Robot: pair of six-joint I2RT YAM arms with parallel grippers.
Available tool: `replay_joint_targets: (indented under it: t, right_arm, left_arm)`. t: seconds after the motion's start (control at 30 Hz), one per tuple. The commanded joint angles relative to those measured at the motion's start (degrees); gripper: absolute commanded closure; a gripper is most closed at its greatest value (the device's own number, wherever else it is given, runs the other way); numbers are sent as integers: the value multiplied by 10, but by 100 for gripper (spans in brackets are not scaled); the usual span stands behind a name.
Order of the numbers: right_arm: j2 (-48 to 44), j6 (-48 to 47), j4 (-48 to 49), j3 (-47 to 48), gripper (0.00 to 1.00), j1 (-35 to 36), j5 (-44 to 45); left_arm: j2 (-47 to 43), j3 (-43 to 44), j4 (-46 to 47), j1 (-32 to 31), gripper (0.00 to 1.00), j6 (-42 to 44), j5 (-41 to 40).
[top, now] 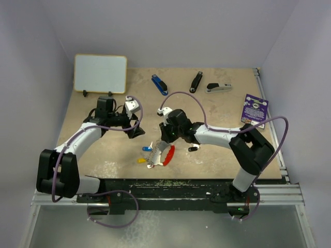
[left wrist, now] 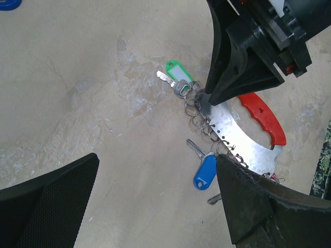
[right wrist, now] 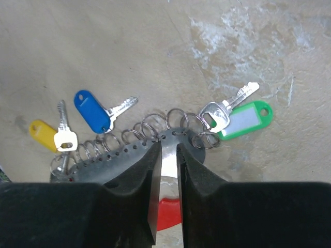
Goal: Put the keys on the keyring
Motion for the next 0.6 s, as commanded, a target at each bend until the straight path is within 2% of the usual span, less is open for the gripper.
replay_joint_targets:
  t: [0.0, 0.1, 0.2, 0.57]
  right_arm:
    - [-5, 0, -28, 46, 72, 3, 1]
    - [8, -8, -50, 71, 64, 3, -3]
    - [25, -28, -67, 94, 61, 3, -5]
    - [78, -35, -86, 121, 62, 3, -14]
  left_arm:
    - [-20, -5, 29, -1, 2, -12, -3]
    - [-20, -10, 31, -1, 2, -8, -11]
    - [-20, -13, 31, -1, 2, -7, -14]
    - [-16, -13, 31, -1, 2, -6, -20]
